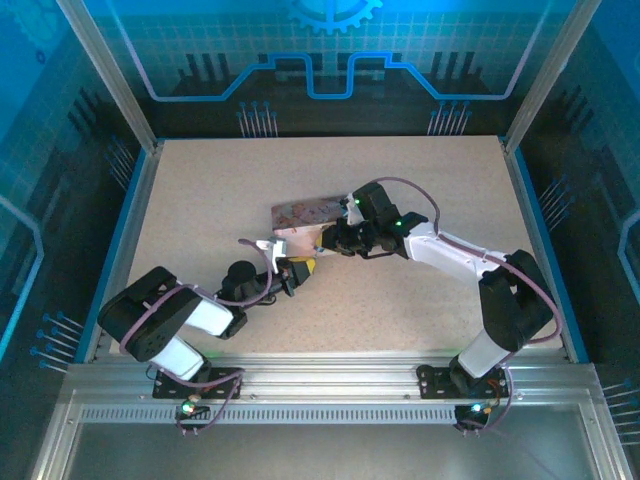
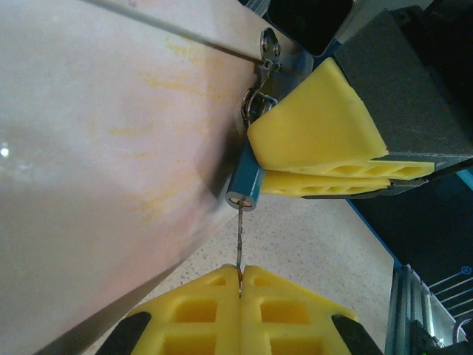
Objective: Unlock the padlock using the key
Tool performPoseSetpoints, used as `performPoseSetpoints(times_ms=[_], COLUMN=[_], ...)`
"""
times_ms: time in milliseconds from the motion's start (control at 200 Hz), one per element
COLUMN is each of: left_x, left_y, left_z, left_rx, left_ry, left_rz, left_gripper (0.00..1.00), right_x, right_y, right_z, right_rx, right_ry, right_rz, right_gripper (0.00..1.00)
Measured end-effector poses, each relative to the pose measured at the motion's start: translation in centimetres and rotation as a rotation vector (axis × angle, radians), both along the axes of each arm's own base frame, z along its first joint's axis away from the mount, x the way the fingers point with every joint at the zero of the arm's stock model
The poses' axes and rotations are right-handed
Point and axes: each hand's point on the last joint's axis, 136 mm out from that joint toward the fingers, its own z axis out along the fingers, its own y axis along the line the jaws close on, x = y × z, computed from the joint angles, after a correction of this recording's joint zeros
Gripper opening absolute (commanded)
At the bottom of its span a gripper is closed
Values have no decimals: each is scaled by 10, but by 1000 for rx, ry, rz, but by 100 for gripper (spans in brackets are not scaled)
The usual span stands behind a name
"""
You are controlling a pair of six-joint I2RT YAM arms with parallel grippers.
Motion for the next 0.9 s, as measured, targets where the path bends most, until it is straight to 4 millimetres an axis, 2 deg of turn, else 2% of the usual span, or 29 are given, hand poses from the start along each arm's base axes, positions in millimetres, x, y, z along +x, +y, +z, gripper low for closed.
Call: performPoseSetpoints(times_ms=[390,765,900], left_x=[3,-3,-3], left_y=[-2,1,3], left_z=[-7,6,9], left_rx=[10,-10,-15], left_ry=[17,-7,-9], left_rz=[0,-28,-26], left_gripper=[0,0,0], right_x=[-3,-10,-11], right_y=[4,0,-2], right_z=[5,13,10], right_rx=[43,31,10], right_ry=[0,-35,-36], right_rz=[32,90,95], right_gripper=[0,0,0])
